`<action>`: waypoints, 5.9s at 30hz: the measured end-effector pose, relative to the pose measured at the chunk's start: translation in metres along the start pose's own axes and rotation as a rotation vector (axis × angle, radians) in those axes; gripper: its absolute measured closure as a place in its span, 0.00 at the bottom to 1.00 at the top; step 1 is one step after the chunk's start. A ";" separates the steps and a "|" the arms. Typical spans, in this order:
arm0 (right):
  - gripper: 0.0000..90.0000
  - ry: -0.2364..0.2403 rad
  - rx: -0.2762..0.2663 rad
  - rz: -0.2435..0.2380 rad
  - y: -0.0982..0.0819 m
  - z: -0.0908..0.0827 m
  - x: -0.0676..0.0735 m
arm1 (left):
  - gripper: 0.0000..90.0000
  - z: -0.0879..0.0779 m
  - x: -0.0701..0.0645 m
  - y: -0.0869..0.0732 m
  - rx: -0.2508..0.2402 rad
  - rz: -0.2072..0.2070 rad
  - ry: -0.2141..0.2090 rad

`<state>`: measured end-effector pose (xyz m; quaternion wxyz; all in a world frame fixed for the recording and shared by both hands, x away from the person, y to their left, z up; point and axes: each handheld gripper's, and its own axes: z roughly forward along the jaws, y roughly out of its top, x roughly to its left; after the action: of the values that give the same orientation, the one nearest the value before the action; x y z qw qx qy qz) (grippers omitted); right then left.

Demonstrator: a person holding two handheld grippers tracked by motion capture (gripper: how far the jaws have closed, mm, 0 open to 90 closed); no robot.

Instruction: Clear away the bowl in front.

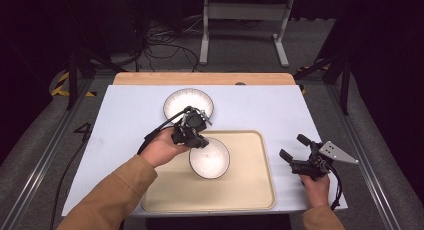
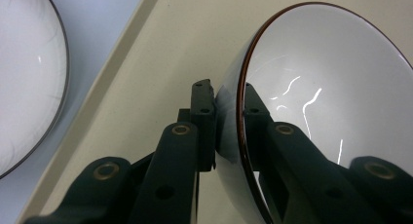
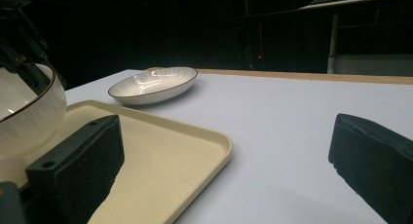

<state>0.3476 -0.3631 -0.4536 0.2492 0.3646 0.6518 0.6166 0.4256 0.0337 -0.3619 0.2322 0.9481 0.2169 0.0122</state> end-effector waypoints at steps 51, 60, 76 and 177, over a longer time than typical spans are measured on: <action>0.00 0.000 0.006 -0.002 0.000 0.001 0.000 | 0.86 0.033 0.001 -0.003 0.075 -0.023 -0.043; 0.00 -0.004 0.009 -0.006 0.000 0.001 0.000 | 0.81 0.037 0.002 -0.005 0.086 -0.039 -0.026; 0.00 -0.005 0.015 -0.011 0.000 0.001 0.001 | 0.61 0.030 0.002 -0.007 0.044 -0.048 -0.024; 0.00 0.064 -0.024 -0.184 0.003 0.001 0.007 | 0.00 -0.019 0.021 -0.254 -0.905 -0.315 0.192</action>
<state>0.3445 -0.3567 -0.4503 0.2884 0.2803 0.6827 0.6101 0.3393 0.2533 -0.4599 0.5989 0.7023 0.3511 0.1574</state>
